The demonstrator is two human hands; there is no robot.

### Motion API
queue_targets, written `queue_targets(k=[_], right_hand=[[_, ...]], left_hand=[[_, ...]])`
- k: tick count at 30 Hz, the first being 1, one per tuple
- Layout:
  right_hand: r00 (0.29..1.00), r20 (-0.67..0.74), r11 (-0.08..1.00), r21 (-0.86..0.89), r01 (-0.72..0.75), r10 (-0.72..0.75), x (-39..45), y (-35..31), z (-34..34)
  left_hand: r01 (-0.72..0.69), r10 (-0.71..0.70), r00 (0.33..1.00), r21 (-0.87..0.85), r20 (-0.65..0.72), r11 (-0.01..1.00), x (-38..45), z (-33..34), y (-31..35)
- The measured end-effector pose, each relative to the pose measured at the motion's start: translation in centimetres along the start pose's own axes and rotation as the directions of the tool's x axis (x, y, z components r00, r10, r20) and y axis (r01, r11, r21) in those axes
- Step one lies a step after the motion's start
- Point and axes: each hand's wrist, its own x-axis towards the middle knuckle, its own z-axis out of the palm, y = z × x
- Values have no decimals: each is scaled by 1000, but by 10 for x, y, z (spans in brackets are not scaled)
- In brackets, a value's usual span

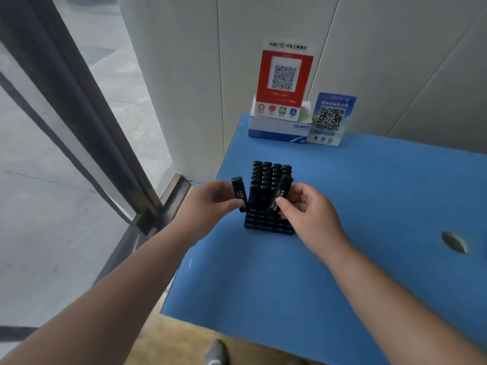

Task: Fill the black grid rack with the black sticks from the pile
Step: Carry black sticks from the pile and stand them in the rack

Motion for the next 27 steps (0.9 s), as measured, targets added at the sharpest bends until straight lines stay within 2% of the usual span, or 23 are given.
queue_targets(k=[6,11,15,24,27], right_hand=[[994,-110,999,-39,-19,15,0,4,10],[982,-189,998,-53,-19,9,-3,11,16],[972,-235,998,-56,-22,8,-5,15,21],[970,-241,992,-129,-5,-27,0,20,32],[965,-253,974,-227,7,-66,5,26,37]], left_hand=[[-144,127,985,155,117,977,32,11,-12],[-254,217,965,323,147,912,38,19,-25],[-327,289,945,381,154,865,39,18,-27],[-357,300,933,437,197,826,45,21,-35],[-332,276,942,433,188,838,46,20,-35]])
